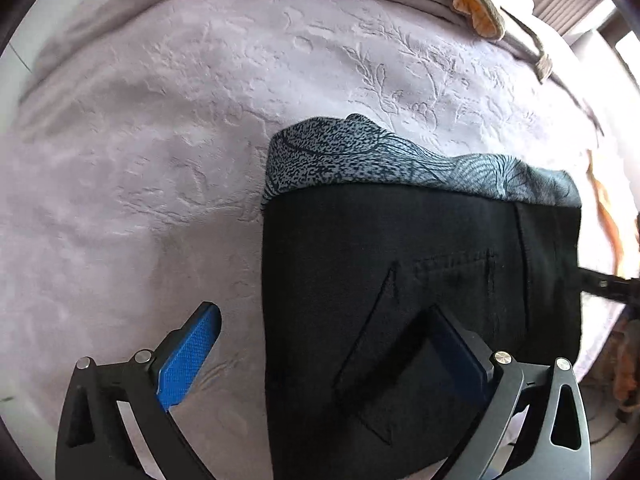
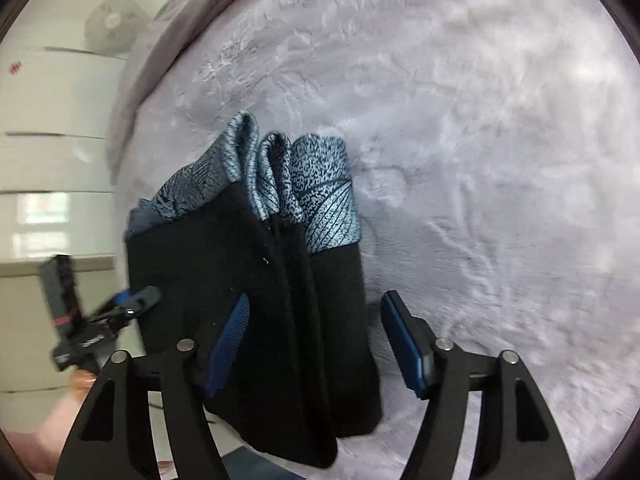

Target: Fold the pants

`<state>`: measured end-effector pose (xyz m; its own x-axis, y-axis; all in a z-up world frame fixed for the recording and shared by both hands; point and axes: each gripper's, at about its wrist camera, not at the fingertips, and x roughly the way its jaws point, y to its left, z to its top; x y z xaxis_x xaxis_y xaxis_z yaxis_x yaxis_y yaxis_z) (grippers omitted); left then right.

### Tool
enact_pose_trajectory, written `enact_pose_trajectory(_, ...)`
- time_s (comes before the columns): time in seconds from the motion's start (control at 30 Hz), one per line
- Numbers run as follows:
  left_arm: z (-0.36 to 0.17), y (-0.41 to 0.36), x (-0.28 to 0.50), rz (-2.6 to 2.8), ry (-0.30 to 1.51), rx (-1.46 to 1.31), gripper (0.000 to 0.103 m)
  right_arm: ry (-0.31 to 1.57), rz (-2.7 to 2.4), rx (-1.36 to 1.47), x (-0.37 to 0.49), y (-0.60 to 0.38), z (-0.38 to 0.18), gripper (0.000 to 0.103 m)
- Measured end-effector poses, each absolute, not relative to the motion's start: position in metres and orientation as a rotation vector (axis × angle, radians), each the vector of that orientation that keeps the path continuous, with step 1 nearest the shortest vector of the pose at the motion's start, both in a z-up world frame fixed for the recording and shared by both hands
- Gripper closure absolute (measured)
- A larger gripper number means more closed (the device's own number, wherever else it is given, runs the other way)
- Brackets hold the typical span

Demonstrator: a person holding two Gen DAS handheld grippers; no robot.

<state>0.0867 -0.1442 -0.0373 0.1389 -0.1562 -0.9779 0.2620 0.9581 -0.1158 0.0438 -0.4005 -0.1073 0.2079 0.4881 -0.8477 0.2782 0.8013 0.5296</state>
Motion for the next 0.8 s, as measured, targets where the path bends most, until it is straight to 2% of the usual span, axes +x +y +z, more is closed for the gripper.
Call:
enact_pose_trajectory(0.03, -0.033, -0.146, 0.084, -0.292, 1.392, 0.109, 0.000, 1.386, 0.138, 0.651, 0.043, -0.400, -0.101, 0.025)
enact_pose_trajectory(0.17, -0.013, -0.156, 0.066, -0.283, 1.386, 0.144, 0.000, 1.376, 0.091, 0.614, 0.031, -0.408, -0.087, 0.020)
enact_pose_trajectory(0.43, 0.006, -0.168, 0.045, -0.261, 1.399, 0.191, 0.000, 1.370, 0.014, 0.478, 0.015, -0.383, -0.059, 0.014)
enact_pose_trajectory(0.53, 0.013, -0.169, 0.041, -0.245, 1.388, 0.193, 0.000, 1.350, 0.000, 0.452, 0.012, -0.369, -0.049, 0.000)
enact_pose_trajectory(0.8, 0.021, -0.176, 0.034, -0.198, 1.357, 0.266, 0.000, 1.360, -0.032, 0.423, 0.011, -0.349, -0.036, 0.000)
